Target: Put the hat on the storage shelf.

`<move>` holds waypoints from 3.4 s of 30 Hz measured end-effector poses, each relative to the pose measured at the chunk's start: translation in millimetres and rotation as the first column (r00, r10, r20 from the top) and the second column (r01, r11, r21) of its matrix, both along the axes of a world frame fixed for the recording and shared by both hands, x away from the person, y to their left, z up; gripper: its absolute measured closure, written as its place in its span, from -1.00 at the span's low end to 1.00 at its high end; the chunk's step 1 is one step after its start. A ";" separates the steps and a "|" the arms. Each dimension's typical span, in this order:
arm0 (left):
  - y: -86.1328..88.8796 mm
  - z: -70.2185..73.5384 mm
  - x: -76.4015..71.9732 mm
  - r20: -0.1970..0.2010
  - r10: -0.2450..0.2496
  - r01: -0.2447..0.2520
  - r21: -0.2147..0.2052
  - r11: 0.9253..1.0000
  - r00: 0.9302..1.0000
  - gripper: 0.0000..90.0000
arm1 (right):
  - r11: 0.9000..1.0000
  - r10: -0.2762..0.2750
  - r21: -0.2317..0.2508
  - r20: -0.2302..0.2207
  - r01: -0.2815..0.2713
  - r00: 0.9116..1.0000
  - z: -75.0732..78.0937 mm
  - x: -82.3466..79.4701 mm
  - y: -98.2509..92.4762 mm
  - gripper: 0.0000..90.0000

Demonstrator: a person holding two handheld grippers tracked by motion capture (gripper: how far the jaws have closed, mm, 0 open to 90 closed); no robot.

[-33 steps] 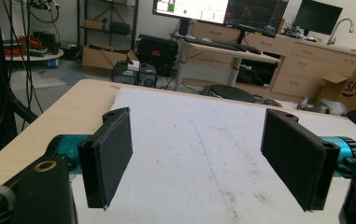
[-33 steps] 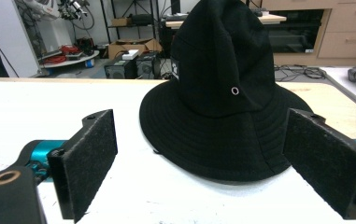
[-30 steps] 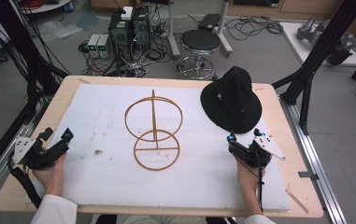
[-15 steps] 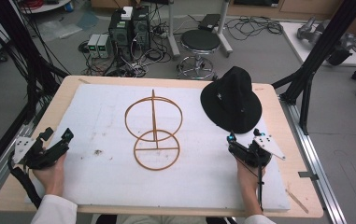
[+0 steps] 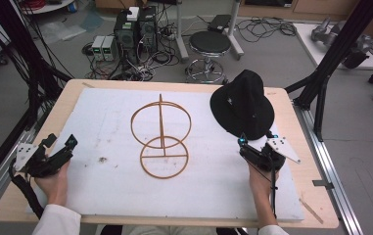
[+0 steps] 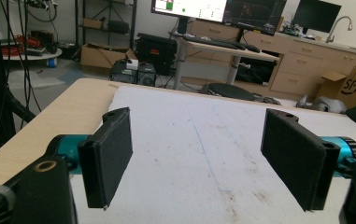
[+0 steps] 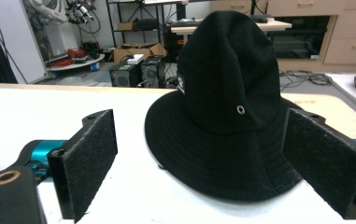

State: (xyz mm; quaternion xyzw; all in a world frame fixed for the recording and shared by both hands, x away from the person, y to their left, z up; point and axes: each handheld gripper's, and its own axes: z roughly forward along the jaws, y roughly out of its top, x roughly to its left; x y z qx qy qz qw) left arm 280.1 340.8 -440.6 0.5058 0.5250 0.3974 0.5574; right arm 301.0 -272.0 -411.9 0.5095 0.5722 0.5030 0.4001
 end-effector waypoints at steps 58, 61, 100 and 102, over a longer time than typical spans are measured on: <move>-3.4 -0.5 2.3 -0.012 -0.008 0.009 0.025 1.000 1.000 -0.44 | 0.996 -0.053 -0.080 -0.095 0.045 0.994 33.1 75.1 4.4 -0.78; -3.6 -0.6 2.2 -0.011 -0.009 0.009 0.022 1.000 1.000 -0.45 | 0.994 -0.067 -0.090 -0.107 0.058 0.992 33.2 86.0 6.8 -0.78; -5.9 -0.6 5.6 -0.012 -0.011 0.012 0.033 0.999 1.000 -0.45 | 0.990 -0.113 -0.106 -0.208 0.092 0.971 -7.1 173.3 -4.0 -0.77; -6.2 -0.6 5.4 -0.013 -0.016 0.016 0.036 0.999 1.000 -0.45 | 0.992 -0.108 -0.083 -0.198 0.094 0.974 -6.6 173.2 -4.3 -0.65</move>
